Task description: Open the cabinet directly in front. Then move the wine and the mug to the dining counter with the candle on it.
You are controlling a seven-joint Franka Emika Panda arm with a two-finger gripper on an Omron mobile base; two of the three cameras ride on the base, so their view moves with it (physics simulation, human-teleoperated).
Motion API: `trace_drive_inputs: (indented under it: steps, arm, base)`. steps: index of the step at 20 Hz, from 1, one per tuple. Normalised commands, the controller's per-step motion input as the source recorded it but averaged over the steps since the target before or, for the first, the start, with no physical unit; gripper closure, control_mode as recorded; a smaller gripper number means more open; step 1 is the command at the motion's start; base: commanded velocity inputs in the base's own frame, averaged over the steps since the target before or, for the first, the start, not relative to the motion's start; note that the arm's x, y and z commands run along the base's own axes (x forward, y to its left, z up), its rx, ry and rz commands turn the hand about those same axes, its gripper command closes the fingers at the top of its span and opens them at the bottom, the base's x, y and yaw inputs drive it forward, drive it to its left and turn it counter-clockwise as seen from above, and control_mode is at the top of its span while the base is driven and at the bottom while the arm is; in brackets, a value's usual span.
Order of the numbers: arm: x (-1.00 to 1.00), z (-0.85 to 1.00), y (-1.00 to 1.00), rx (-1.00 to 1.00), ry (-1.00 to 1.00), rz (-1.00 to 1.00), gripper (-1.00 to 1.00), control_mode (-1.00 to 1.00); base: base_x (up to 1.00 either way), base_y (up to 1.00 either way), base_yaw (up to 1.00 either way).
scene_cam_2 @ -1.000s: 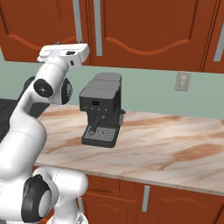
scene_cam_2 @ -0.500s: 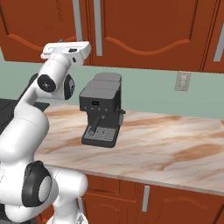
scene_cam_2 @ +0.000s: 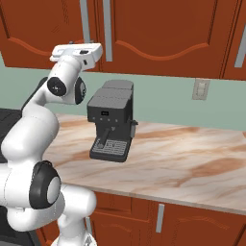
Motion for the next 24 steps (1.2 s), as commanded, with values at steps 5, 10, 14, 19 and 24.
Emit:
trace_drive_inputs:
  steps: [5,10,14,19,24]
  arm:
    - [0.30,0.00,0.00,0.00,0.00,0.00,-1.00,-1.00]
    - [0.31,0.00,0.00,0.00,0.00,0.00,-1.00,-1.00]
    - [0.32,0.00,0.00,0.00,0.00,0.00,-1.00,-1.00]
    - [0.30,0.00,0.00,0.00,0.00,0.00,-1.00,-1.00]
    - [0.25,0.00,0.00,0.00,0.00,0.00,1.00,-1.00]
  base:
    - [0.00,0.00,0.00]
    - [0.00,0.00,0.00]
    - [0.00,0.00,0.00]
    - [0.00,0.00,0.00]
    - [0.00,0.00,0.00]
